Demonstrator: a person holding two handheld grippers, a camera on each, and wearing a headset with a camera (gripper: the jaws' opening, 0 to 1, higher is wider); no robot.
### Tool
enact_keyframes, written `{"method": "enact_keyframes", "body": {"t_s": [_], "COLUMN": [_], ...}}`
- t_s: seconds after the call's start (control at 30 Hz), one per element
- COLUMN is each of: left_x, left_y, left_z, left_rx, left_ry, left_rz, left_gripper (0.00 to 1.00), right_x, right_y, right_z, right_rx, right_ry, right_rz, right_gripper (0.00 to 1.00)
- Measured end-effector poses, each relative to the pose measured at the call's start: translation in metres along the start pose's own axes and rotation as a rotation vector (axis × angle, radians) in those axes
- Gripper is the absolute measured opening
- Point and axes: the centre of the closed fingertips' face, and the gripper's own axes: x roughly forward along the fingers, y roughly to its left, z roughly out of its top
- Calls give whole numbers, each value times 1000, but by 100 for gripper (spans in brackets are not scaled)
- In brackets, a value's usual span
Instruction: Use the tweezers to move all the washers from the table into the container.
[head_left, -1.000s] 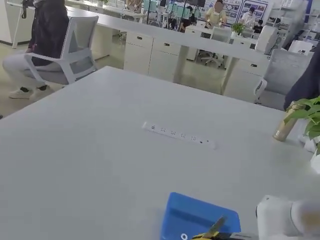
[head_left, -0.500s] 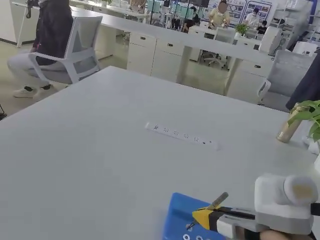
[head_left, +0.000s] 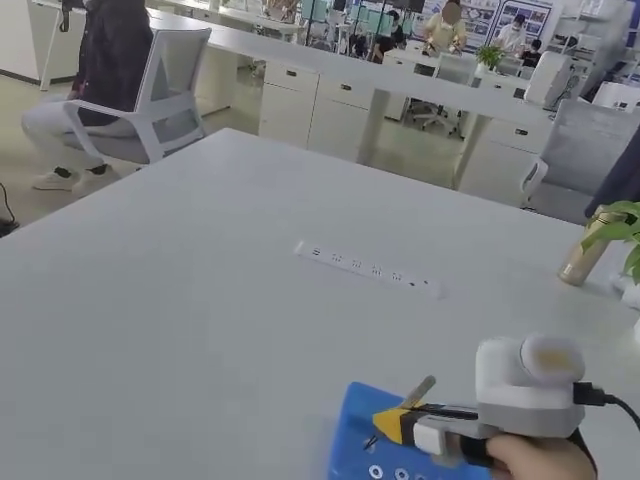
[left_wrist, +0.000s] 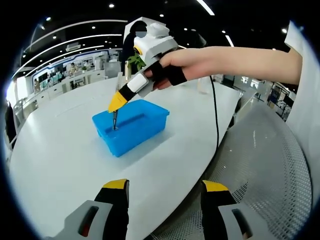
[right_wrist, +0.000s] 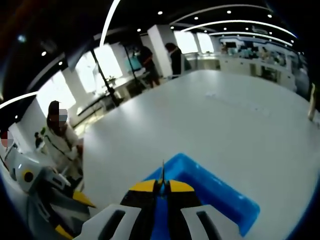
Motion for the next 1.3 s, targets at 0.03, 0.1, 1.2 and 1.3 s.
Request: {"method": "enact_keyframes", "body": {"t_s": [0.03,0.1,1.2,1.3], "left_x": [0,0,1,1], "left_y": [0,0,0,-1], "left_z": [0,0,0,-1], "left_rx": [1,0,3,3], "left_ry": [0,-1,3,5], "left_rz": [0,0,-3,-4], "left_gripper": [56,56,56,56], "right_x": [2,6,17,14], "right_y": [0,1,2,3], "right_z": [-2,-5,-23,-22], "right_rx": [-5,-18,-152,-161], "right_ry": [10,26,109,103], "right_rz": [0,4,1,-1], "right_gripper": [4,4,5,5]}}
